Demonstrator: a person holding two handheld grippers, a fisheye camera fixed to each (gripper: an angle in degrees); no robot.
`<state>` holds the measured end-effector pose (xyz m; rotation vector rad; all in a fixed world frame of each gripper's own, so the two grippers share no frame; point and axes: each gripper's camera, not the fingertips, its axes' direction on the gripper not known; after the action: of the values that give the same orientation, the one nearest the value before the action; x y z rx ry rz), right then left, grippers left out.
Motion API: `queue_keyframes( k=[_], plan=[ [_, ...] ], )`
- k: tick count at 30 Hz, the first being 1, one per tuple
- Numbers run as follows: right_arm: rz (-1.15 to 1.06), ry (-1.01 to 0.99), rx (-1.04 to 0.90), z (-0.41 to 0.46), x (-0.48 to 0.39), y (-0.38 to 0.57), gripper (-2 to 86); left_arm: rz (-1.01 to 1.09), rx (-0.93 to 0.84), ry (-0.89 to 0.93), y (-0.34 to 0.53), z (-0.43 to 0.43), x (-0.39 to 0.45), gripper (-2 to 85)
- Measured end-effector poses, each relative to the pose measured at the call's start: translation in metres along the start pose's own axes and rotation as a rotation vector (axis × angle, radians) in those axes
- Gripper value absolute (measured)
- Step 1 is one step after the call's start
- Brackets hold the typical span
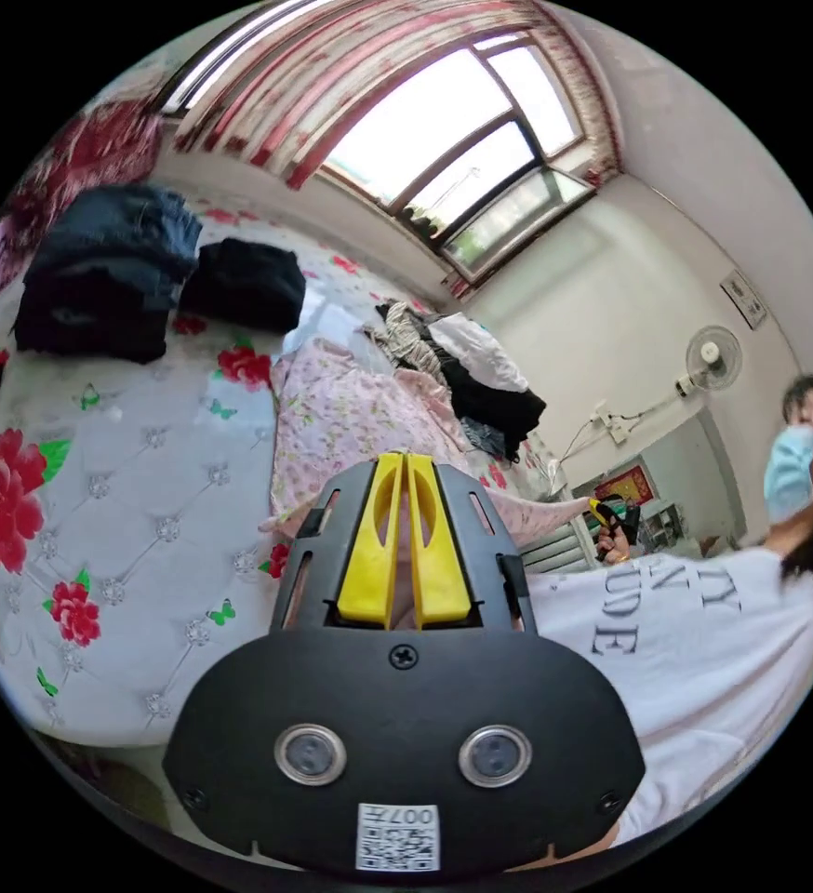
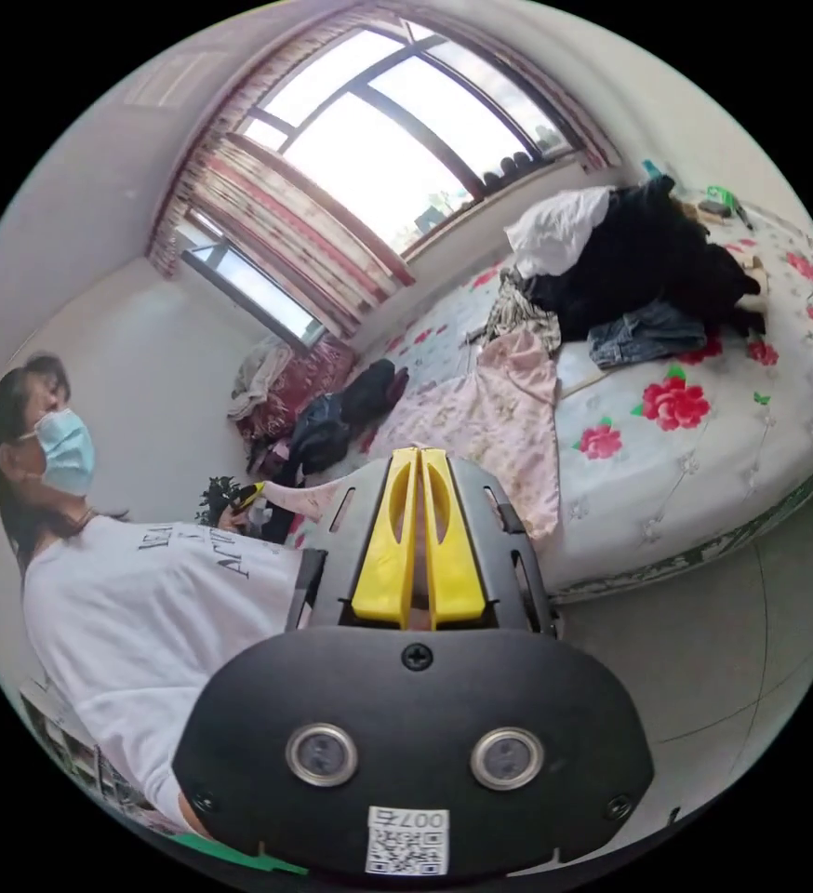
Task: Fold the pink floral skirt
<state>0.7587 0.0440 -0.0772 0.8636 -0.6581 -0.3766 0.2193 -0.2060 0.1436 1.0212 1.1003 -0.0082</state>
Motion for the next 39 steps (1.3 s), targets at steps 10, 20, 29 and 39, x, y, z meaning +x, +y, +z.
queue_keyframes(
  k=[10,20,29,39],
  plan=[
    [-0.029,-0.286,0.236,0.017,0.000,-0.187,-0.3,-0.046,0.286,0.234,-0.218,-0.019,0.014,-1.0],
    [-0.522,-0.318,0.536,-0.127,-0.152,-0.192,-0.3,0.449,0.572,0.315,-0.229,-0.217,0.210,-1.0],
    [-0.411,-0.203,0.455,-0.131,-0.123,-0.058,-0.3,0.410,0.446,0.278,-0.052,-0.227,0.178,-1.0],
    [0.014,-0.082,0.298,-0.063,-0.026,0.056,-0.3,0.088,0.227,0.164,0.126,-0.153,0.056,-1.0]
  ],
)
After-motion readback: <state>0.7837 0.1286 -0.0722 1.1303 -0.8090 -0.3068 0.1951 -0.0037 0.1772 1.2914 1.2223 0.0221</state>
